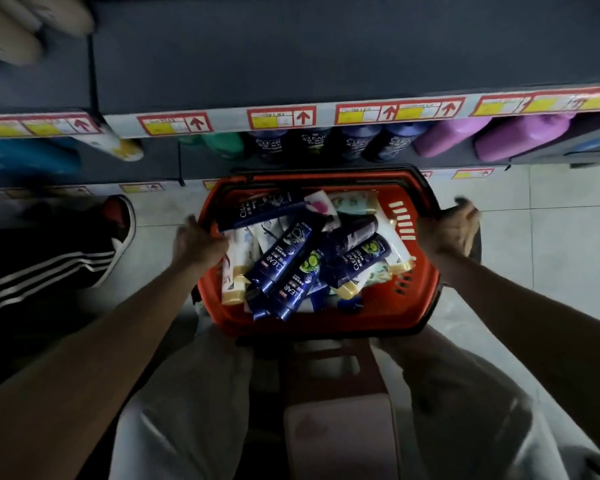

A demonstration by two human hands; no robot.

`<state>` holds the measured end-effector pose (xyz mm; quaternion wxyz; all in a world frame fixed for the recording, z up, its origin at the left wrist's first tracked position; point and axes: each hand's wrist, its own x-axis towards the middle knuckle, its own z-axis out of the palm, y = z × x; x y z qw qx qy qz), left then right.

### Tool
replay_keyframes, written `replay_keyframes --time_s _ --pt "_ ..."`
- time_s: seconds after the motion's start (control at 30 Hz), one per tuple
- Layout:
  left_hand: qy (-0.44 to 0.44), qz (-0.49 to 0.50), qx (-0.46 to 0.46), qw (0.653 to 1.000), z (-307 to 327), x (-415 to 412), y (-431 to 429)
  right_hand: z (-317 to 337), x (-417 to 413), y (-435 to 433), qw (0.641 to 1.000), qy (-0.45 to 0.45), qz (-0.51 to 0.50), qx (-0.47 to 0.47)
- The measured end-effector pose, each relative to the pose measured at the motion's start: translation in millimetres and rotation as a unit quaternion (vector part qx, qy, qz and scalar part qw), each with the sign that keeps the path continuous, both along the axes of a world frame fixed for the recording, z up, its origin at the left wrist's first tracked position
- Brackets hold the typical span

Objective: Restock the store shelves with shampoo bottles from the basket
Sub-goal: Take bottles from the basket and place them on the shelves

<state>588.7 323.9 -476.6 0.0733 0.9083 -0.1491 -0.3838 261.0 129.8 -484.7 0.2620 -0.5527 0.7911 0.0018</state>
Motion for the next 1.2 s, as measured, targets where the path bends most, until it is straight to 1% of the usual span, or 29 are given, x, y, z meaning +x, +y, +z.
replay_keyframes --time_s 0.03,0.07,0.1,0.13,0.17,0.2,0.23,0.33,0.4,0.47,0.5,0.57,0.63,0.73,0.83,0.9,1.0,1.07,1.2 --pt "-0.033 -0.012 -0.051 0.998 1.0 -8.2 -2.8 6.5 6.2 2.1 0.996 -0.035 0.053 -0.068" --pt "-0.071 -0.034 -0.123 0.989 3.4 -14.4 -5.5 6.4 11.4 1.4 0.985 -0.074 0.108 -0.116" --pt "-0.104 -0.068 -0.184 0.975 8.2 -24.2 -9.3 8.2 18.7 3.1 0.972 -0.106 0.153 -0.140" --pt "-0.129 -0.108 -0.231 0.958 9.1 -34.1 -12.8 5.4 23.4 3.8 0.961 -0.145 0.186 -0.145" --pt "-0.138 -0.143 -0.272 0.941 8.7 -41.8 -16.4 3.8 28.0 4.8 0.952 -0.182 0.212 -0.123" --pt "-0.137 -0.163 -0.305 0.928 5.3 -47.5 -19.8 -2.1 31.5 7.2 0.944 -0.199 0.249 -0.090" --pt "-0.126 -0.171 -0.325 0.922 1.5 -52.6 -22.8 -9.2 33.3 11.6 0.934 -0.203 0.285 -0.068" --pt "-0.112 -0.196 -0.364 0.904 -13.6 -63.3 -30.1 -35.6 34.1 24.2 0.903 -0.225 0.357 -0.081" --pt "-0.133 -0.234 -0.370 0.889 -21.9 -57.0 -37.3 -49.7 37.2 19.3 0.885 -0.227 0.403 -0.059" --pt "-0.156 -0.272 -0.374 0.873 -26.6 -45.1 -47.2 -52.0 45.2 1.7 0.857 -0.237 0.458 0.010" --pt "-0.156 -0.270 -0.372 0.874 -27.1 -38.5 -51.8 -52.0 50.4 -10.5 0.841 -0.255 0.476 0.034" --pt "-0.153 -0.251 -0.363 0.884 -26.2 -25.7 -61.5 -50.1 60.4 -33.5 0.817 -0.287 0.498 0.047" --pt "-0.158 -0.253 -0.355 0.886 -30.7 -18.8 -63.1 -56.0 60.2 -47.1 0.803 -0.301 0.512 0.049" --pt "-0.159 -0.275 -0.353 0.880 -27.7 -17.9 -60.5 -63.2 47.4 -56.6 0.802 -0.311 0.507 0.054" --pt "-0.133 -0.294 -0.345 0.881 -21.0 -28.0 -57.8 -63.1 30.8 -55.4 0.822 -0.303 0.480 0.053" --pt "-0.120 -0.308 -0.337 0.882 -16.0 -36.4 -56.3 -54.8 24.3 -51.8 0.833 -0.293 0.469 0.027" --pt "-0.119 -0.357 -0.333 0.864 -11.3 -51.0 -51.0 -36.6 20.4 -32.1 0.827 -0.301 0.475 0.010" --pt "-0.119 -0.378 -0.336 0.854 -9.7 -59.4 -43.3 -27.6 17.3 -21.1 0.828 -0.285 0.483 -0.006" --pt "-0.125 -0.408 -0.274 0.862 -2.1 -62.1 -24.7 -5.8 -1.5 2.9 0.837 -0.260 0.479 -0.042"
